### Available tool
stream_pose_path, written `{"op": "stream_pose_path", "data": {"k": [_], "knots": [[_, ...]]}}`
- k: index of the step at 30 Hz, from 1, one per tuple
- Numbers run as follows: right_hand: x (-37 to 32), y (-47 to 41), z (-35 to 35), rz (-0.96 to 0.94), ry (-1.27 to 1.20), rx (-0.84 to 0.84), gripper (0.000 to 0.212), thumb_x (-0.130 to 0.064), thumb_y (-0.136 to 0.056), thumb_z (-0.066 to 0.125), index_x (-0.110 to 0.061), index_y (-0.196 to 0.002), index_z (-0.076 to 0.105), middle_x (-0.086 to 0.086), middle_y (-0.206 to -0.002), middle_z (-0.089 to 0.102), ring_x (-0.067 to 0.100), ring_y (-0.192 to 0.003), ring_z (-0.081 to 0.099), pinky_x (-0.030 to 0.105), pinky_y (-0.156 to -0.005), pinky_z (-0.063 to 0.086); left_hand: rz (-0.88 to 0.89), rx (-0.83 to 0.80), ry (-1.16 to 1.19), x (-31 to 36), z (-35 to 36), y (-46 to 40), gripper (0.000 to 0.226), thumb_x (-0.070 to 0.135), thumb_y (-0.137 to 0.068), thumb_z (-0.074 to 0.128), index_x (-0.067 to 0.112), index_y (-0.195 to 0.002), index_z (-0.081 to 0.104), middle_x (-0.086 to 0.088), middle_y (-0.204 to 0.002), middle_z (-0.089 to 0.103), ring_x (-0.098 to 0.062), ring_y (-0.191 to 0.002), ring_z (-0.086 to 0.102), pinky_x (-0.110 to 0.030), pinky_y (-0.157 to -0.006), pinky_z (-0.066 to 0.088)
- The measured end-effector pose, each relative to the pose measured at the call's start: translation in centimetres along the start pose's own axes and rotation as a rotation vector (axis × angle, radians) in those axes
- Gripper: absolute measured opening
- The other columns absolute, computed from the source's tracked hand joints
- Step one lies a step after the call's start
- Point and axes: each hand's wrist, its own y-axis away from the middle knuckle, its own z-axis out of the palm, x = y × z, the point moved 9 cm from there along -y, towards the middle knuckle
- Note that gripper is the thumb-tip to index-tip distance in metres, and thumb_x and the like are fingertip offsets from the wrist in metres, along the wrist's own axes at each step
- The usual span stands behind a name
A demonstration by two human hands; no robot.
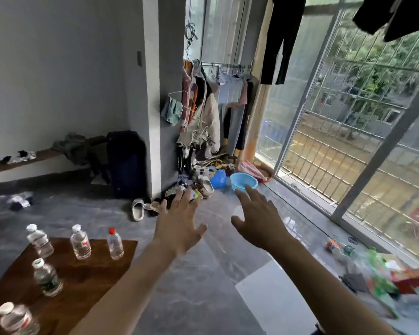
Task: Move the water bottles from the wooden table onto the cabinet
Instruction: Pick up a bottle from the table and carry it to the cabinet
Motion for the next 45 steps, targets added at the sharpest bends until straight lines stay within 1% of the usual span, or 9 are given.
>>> {"op": "stream_pose_path", "data": {"k": [5,12,20,24,34,38,40,43,45], "knots": [[-1.4,-5.5,1.8,-0.065,-0.013,-0.049,0.073,-0.047,-0.090,0.056,-0.026,-0.152,0.024,0.007,-0.164,0.018,0.029,-0.147,0.024,0.054,-0.117,0.027,-0.051,0.057,-0.008,-3.4,-0.2,-4.3,0.076,0.060,-0.098,0.040,0.030,-0.162,0.012,0.002,-0.172,-0.009,-0.018,-0.158,-0.005,-0.051,-0.124,0.002],[-4.3,-12.8,4.5,-0.227,-0.055,-0.131,0.072,-0.042,-0.092,0.056,-0.024,-0.154,0.022,0.007,-0.164,0.015,0.030,-0.148,0.021,0.050,-0.118,0.024,-0.173,0.043,-0.031,-8.0,1.3,-8.3,0.074,0.059,-0.100,0.038,0.027,-0.162,0.015,0.000,-0.172,-0.007,-0.020,-0.158,-0.003,-0.051,-0.125,0.005],[-9.1,-23.8,5.6,-0.523,-0.124,-0.209,0.071,-0.044,-0.092,0.054,-0.025,-0.153,0.023,0.008,-0.164,0.015,0.033,-0.148,0.020,0.050,-0.117,0.022,-0.457,-0.023,0.003,-14.9,3.1,-13.1,0.070,0.059,-0.102,0.036,0.026,-0.161,0.018,-0.002,-0.172,-0.004,-0.021,-0.159,-0.001,-0.052,-0.125,0.005],[-11.2,-28.3,6.9,-0.638,-0.169,-0.250,0.070,-0.040,-0.092,0.054,-0.025,-0.154,0.023,0.008,-0.164,0.015,0.031,-0.148,0.020,0.047,-0.117,0.023,-0.571,-0.004,0.004,-17.6,2.8,-15.5,0.069,0.057,-0.102,0.037,0.026,-0.161,0.018,-0.002,-0.172,-0.003,-0.022,-0.159,0.000,-0.053,-0.125,0.007],[-18.5,-32.0,16.0,-0.865,-0.172,-0.501,0.068,-0.039,-0.093,0.053,-0.025,-0.153,0.024,0.007,-0.164,0.014,0.033,-0.147,0.019,0.051,-0.117,0.026,-0.921,-0.106,-0.008,-25.6,7.2,-11.7,0.069,0.060,-0.102,0.034,0.027,-0.160,0.021,-0.002,-0.172,-0.002,-0.024,-0.158,0.005,-0.053,-0.125,0.011],[-22.7,-33.1,19.3,-0.951,-0.150,-0.555,0.067,-0.037,-0.094,0.053,-0.024,-0.152,0.024,0.004,-0.161,0.020,0.031,-0.145,0.023,0.046,-0.113,0.028,-1.009,-0.102,0.018,-28.9,9.5,-10.5,0.065,0.057,-0.101,0.037,0.028,-0.158,0.025,-0.001,-0.172,0.002,-0.022,-0.158,0.008,-0.053,-0.123,0.013],[-24.5,-33.8,21.0,-0.984,-0.123,-0.583,0.068,-0.038,-0.094,0.053,-0.025,-0.153,0.021,0.002,-0.162,0.017,0.029,-0.146,0.020,0.047,-0.113,0.026,-1.049,-0.111,0.035,-30.6,10.7,-10.3,0.070,0.058,-0.101,0.038,0.026,-0.160,0.021,-0.001,-0.172,0.002,-0.022,-0.158,0.008,-0.054,-0.122,0.014],[-27.2,-35.5,23.4,-1.015,-0.091,-0.606,0.068,-0.038,-0.094,0.053,-0.026,-0.153,0.022,0.000,-0.161,0.020,0.030,-0.145,0.024,0.046,-0.111,0.028,-1.092,-0.145,0.075,-33.5,12.6,-10.5,0.078,0.062,-0.100,0.039,0.022,-0.162,0.014,-0.001,-0.173,0.000,-0.023,-0.158,0.007,-0.053,-0.123,0.014],[-29.1,-36.8,25.1,-1.030,-0.060,-0.631,0.068,-0.038,-0.094,0.053,-0.027,-0.154,0.021,0.000,-0.164,0.015,0.030,-0.147,0.021,0.046,-0.114,0.025,-1.104,-0.162,0.109,-35.7,13.8,-10.8,0.081,0.062,-0.099,0.040,0.021,-0.162,0.010,-0.001,-0.173,-0.001,-0.023,-0.158,0.004,-0.053,-0.123,0.013]]}}
